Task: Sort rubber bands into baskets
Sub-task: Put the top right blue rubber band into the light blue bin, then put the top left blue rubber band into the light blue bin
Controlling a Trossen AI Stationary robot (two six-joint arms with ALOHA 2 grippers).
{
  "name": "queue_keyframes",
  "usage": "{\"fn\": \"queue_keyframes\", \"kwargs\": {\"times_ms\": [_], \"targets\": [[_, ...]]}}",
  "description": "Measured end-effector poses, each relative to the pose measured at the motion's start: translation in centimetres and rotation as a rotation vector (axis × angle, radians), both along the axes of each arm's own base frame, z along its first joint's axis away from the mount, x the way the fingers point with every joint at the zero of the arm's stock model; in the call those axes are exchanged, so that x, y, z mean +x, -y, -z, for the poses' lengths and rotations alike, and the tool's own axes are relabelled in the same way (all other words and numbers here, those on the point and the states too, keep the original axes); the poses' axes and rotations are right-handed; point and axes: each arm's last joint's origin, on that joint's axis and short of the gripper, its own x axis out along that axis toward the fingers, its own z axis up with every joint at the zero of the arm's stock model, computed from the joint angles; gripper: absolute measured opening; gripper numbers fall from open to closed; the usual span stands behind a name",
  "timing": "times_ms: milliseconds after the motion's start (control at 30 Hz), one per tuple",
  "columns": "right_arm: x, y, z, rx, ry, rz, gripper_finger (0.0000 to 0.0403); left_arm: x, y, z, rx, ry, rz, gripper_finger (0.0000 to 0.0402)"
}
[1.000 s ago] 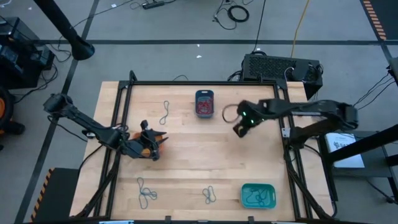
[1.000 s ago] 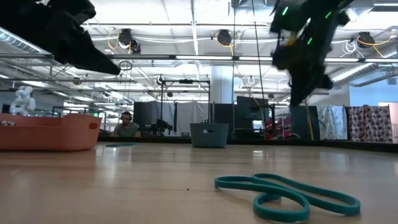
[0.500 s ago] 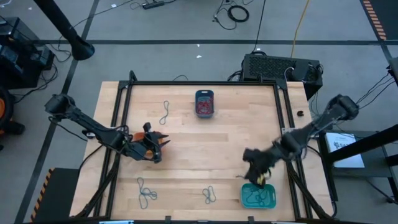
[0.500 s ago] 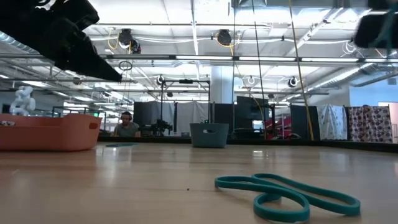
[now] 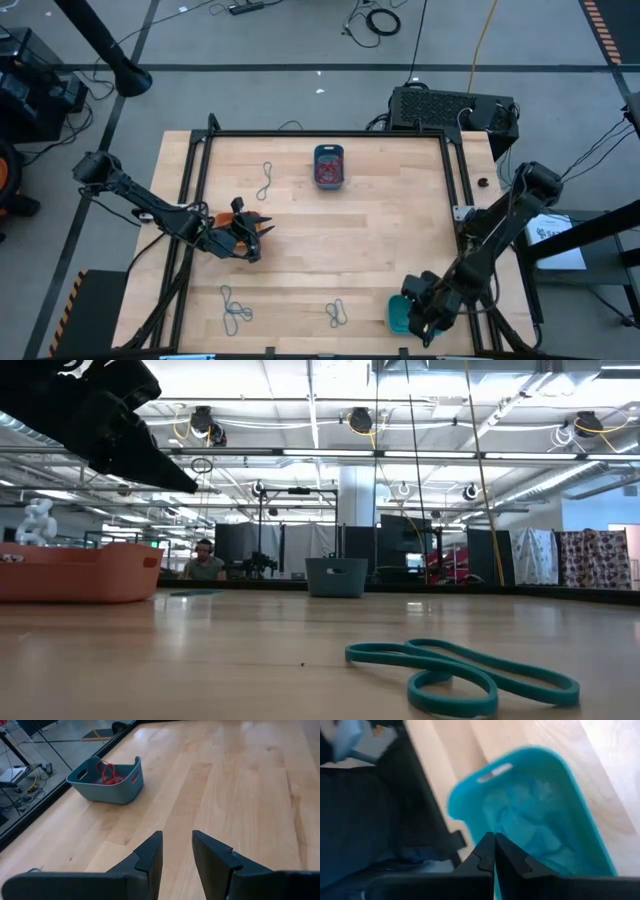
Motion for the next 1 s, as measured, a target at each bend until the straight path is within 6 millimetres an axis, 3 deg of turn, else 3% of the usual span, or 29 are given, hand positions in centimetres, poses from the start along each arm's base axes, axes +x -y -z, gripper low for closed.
{"fn": "queue_keyframes", "kwargs": {"times_ms": [300,767,1000], "targets": [[0.4,0.7,1.2,-0.073,-0.076,0.035,0.0018,0.0,0.0,0.0,0.000,0.001,0.000,0.0114],[0.6,1.1,1.1,-0.015,-0.146,0.043,0.0085,0.0,0.0,0.0,0.000,0.001,0.000,0.0114],[0.5,1.4,0.2,0.030,-0.144,0.024,0.0098,0.0,0.0,0.0,0.000,0.001,0.000,0.0114]]}}
